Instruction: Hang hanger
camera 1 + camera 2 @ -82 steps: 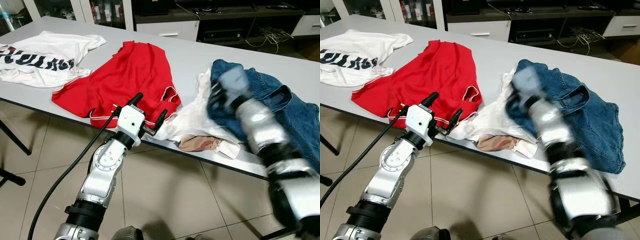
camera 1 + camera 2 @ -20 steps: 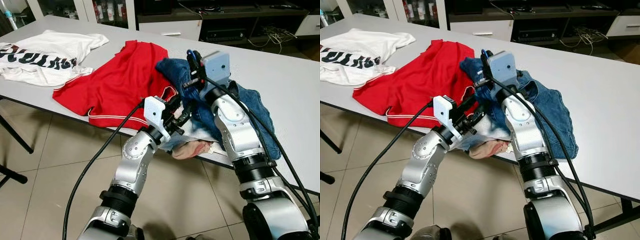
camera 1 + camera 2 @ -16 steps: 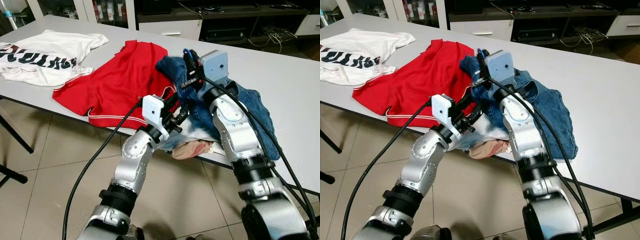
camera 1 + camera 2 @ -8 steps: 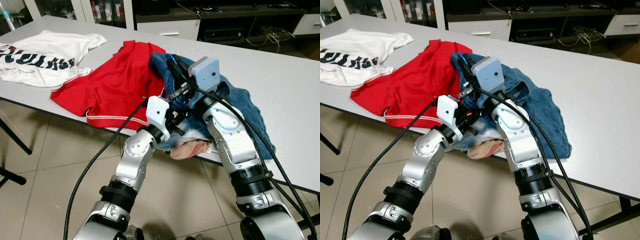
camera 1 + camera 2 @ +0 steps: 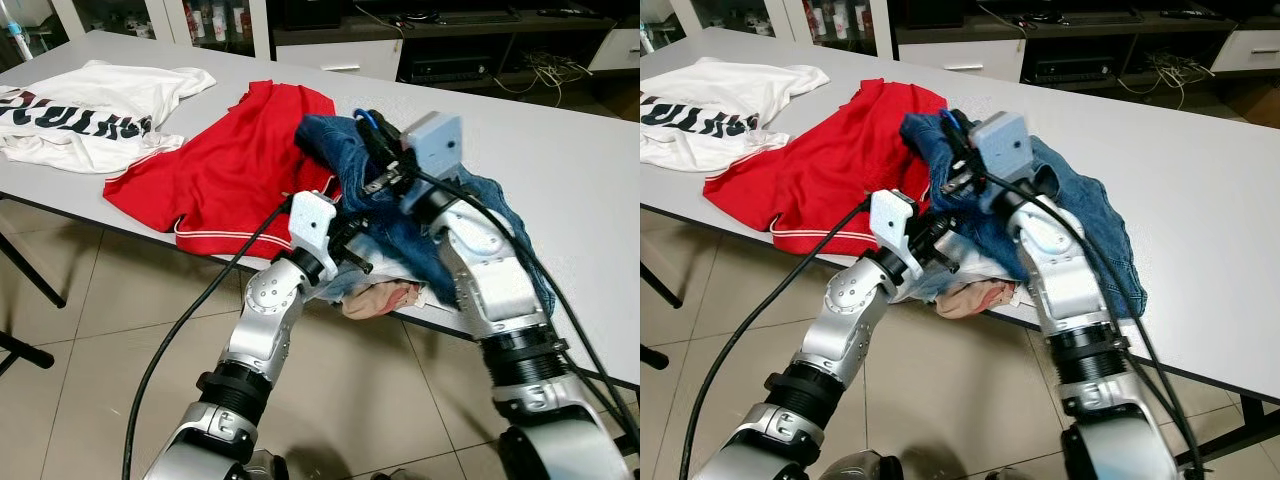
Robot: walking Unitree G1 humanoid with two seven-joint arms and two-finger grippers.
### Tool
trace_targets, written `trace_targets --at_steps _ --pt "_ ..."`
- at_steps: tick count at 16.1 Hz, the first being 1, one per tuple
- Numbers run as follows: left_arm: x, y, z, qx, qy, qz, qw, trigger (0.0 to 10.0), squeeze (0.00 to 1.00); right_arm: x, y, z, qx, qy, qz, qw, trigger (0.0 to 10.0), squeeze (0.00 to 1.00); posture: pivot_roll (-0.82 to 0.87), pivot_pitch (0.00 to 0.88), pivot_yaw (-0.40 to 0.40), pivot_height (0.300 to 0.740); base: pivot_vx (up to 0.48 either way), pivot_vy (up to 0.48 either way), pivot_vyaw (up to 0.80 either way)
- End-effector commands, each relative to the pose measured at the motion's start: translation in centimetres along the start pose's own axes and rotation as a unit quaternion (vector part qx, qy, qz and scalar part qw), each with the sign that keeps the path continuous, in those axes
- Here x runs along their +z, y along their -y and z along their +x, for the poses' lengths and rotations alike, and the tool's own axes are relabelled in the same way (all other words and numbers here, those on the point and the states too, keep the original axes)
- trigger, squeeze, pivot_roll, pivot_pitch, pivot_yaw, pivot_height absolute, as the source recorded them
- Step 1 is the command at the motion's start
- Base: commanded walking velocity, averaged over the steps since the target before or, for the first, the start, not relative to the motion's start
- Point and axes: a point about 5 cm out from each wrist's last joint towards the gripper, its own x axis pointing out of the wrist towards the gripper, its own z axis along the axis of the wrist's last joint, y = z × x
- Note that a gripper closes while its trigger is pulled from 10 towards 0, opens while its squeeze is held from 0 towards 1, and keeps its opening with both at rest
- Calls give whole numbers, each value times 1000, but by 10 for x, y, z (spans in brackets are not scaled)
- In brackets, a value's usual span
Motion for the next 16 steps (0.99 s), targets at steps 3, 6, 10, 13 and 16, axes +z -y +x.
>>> trace_targets --at_steps 3,6,10,13,16 --pt "9 -10 -2 29 26 1 999 0 0 -3 17 -9 0 -16 -14 1000 0 0 -25 0 4 740 0 0 0" --pt "16 -23 -4 56 42 10 997 0 0 -10 23 -24 40 -38 -31 998 0 0 -30 0 4 740 0 0 0" --pt "26 -42 -8 91 58 15 994 0 0 -13 30 -32 54 -54 -44 996 0 0 -37 0 6 740 0 0 0" --pt "27 -55 -14 113 55 31 992 0 0 -8 33 -37 65 -44 -43 996 0 0 -35 0 10 740 0 0 0" --pt "28 -70 -23 143 50 43 988 0 0 -3 43 -48 80 -35 -52 995 0 0 -37 0 15 740 0 0 0"
